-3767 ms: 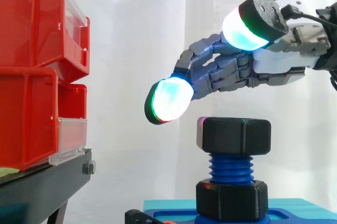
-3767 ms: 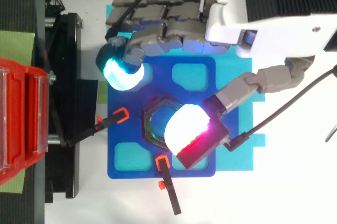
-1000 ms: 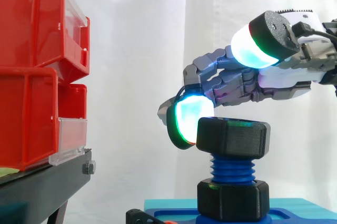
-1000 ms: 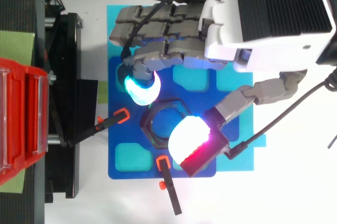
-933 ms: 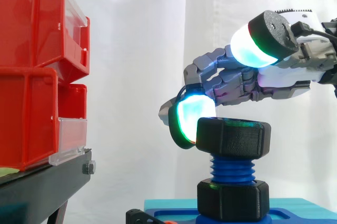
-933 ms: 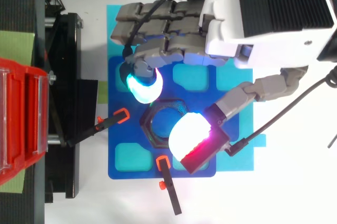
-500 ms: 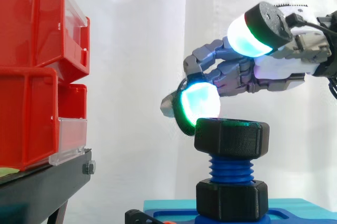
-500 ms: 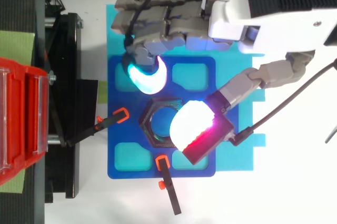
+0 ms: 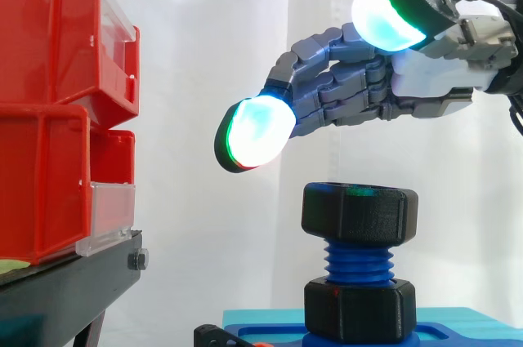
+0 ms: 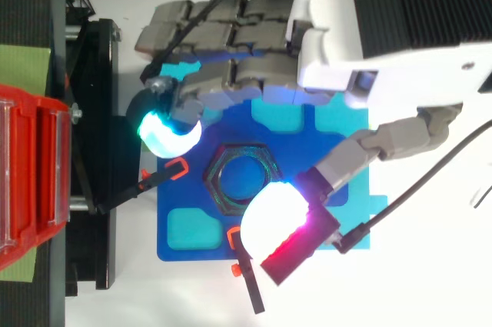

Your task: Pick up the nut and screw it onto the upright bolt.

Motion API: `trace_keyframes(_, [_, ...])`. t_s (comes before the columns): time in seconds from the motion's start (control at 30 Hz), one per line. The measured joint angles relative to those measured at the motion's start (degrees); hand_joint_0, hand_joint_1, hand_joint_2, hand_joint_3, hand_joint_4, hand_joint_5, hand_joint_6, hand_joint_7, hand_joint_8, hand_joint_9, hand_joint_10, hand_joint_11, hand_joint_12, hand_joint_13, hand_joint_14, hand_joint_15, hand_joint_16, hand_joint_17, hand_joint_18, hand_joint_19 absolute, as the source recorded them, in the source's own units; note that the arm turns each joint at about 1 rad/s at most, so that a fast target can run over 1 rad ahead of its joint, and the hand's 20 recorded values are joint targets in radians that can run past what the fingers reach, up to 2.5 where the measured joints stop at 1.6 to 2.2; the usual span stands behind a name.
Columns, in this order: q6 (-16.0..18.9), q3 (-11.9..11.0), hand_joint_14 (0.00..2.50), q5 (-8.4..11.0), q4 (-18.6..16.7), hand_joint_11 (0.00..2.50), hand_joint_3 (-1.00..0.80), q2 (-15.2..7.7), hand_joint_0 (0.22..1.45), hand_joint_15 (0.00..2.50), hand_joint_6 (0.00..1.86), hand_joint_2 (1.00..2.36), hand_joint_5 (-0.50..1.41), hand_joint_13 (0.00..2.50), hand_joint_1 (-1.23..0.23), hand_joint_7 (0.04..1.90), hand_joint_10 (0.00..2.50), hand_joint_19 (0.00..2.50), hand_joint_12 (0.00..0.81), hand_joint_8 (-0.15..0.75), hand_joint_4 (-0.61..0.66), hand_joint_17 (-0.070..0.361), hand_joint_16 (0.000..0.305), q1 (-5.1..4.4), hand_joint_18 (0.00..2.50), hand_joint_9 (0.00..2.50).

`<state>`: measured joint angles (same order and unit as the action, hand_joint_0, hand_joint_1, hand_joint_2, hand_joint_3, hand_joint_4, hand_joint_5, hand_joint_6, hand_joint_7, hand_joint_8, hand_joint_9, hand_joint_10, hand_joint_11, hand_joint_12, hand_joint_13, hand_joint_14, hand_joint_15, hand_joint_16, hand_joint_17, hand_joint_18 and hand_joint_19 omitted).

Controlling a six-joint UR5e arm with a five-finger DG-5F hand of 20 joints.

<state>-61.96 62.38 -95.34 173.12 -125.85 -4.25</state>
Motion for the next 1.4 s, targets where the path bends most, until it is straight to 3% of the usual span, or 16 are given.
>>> trace_keyframes(0.2, [0.06,1.31,0.0,0.02,-0.68,0.0,-0.5,-0.01,0.45,0.0,0.5,1.0,-0.26,0.08,-0.28,0.57,0.0,0.0,0.279,0.183,0.1,0.077,0.034,-0.74,0.0,0.15])
trace_keyframes(0.5, [0.45,3.58,0.0,0.21,-3.71,0.0,-0.5,0.01,0.45,0.0,0.5,1.0,-0.25,0.08,-0.27,0.61,0.0,0.0,0.28,0.188,0.11,0.078,0.035,-1.09,0.0,0.15])
trace_keyframes(1.4, [0.48,3.72,0.0,-0.05,-2.78,0.0,-0.5,-0.01,0.46,0.0,0.5,1.0,-0.16,0.16,-0.28,0.95,0.0,0.0,0.269,0.232,0.25,0.068,0.03,-0.39,0.0,0.25])
